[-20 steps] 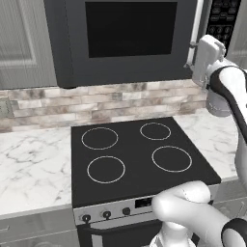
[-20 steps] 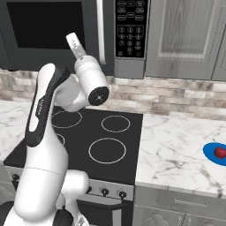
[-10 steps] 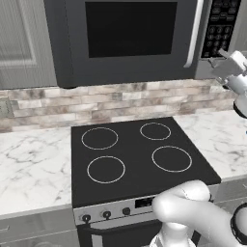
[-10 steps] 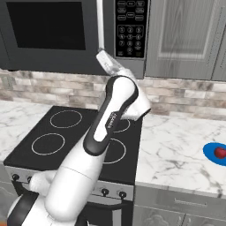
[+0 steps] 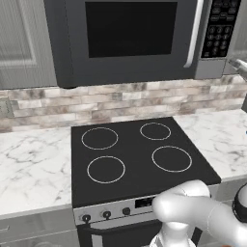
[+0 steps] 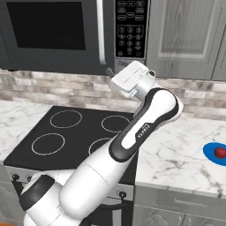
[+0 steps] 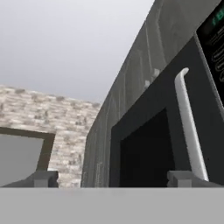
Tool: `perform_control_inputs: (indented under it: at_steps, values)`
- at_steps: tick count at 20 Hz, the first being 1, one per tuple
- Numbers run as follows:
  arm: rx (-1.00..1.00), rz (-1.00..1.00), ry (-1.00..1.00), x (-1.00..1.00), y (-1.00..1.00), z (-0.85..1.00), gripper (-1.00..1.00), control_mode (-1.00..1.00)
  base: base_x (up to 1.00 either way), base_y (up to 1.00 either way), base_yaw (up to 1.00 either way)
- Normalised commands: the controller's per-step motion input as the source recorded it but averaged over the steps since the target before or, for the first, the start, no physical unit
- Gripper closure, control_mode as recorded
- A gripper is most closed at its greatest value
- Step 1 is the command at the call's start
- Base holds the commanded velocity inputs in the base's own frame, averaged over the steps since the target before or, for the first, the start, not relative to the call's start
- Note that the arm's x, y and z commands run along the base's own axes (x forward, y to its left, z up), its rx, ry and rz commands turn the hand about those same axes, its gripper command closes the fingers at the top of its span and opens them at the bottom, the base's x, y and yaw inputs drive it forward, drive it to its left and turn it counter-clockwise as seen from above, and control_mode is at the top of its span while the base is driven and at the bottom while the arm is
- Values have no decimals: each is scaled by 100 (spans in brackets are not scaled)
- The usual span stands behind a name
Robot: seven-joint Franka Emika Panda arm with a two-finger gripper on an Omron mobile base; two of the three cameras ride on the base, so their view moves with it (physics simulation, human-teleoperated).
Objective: Remove the apple from the bowl and place it on the small plate. Then place the bowl with only the fish in the microwave, close the door, and press the start button to microwave the fish.
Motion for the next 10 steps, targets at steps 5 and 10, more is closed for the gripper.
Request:
perform_control_inputs:
  at_steps: [5, 10]
  values:
    - [-33, -2, -21, -5, 2, -1, -100, -100, 0, 0, 0]
    - [-13, -24, 4, 8, -8, -12, -100, -100, 0, 0, 0]
